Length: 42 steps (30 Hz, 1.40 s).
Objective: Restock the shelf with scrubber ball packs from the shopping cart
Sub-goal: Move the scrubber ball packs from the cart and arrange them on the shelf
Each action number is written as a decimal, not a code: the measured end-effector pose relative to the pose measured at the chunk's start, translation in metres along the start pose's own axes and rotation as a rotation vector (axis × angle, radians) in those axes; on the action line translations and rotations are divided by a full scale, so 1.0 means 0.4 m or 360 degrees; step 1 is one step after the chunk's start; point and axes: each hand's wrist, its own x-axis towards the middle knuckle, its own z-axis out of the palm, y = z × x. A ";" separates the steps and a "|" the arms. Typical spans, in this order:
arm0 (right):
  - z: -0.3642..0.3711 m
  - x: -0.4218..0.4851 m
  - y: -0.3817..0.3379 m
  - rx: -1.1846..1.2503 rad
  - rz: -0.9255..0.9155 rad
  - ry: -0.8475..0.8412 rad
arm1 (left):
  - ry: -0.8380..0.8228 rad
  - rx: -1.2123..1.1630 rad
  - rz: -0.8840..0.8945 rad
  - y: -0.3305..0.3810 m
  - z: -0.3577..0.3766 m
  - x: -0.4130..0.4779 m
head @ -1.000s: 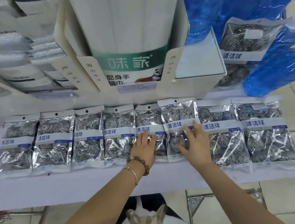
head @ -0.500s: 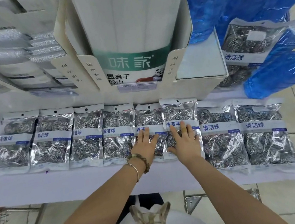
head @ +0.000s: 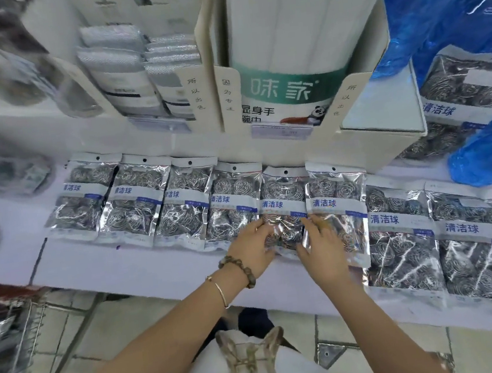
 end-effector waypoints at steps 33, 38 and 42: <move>0.633 -0.527 -1.278 -0.0129 -0.1705 -0.0959 | 0.1511 -0.0941 -0.1774 -1.016 -0.172 -1.281; 0.702 -0.554 -1.391 -0.0237 -0.1773 -0.1100 | 0.1603 -0.1059 -0.1939 -1.092 -0.165 -1.342; 0.764 -0.552 -1.507 -0.0281 -0.1824 -0.1174 | 0.1598 -0.1077 -0.2043 -1.164 -0.192 -1.358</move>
